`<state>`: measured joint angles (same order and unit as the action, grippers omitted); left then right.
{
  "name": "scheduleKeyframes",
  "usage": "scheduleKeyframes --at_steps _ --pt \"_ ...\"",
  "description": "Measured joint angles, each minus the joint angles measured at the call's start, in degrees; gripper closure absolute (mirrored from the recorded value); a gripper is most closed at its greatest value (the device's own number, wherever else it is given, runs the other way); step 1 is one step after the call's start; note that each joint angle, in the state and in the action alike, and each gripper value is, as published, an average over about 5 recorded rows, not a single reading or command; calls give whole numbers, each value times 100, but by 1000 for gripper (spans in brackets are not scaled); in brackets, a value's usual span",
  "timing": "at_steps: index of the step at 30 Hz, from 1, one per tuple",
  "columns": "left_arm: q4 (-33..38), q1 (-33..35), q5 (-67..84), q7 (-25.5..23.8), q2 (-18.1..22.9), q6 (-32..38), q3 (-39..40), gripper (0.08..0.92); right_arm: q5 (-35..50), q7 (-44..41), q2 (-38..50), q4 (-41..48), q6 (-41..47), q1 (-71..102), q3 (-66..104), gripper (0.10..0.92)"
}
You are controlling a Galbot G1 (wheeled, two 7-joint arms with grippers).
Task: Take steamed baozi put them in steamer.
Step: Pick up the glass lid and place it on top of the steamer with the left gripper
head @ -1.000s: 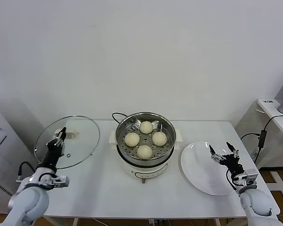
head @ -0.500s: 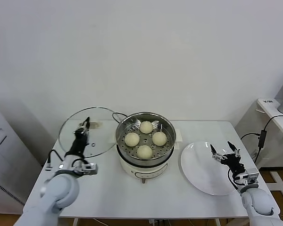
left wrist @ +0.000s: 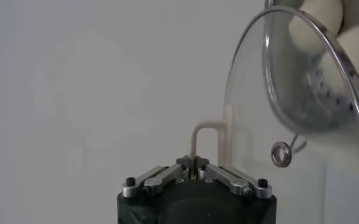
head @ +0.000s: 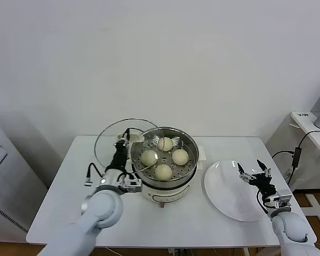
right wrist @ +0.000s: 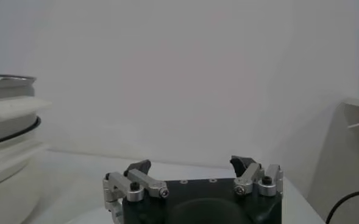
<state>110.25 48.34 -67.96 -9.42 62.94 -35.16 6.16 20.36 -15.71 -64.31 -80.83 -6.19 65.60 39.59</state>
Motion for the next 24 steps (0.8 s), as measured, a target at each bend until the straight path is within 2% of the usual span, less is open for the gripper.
scheduleKeyframes --at_steps 24 --pt "-848 -618 -573 -129 973 -410 984 896 29 -26 17 36 -30 26 34 203"
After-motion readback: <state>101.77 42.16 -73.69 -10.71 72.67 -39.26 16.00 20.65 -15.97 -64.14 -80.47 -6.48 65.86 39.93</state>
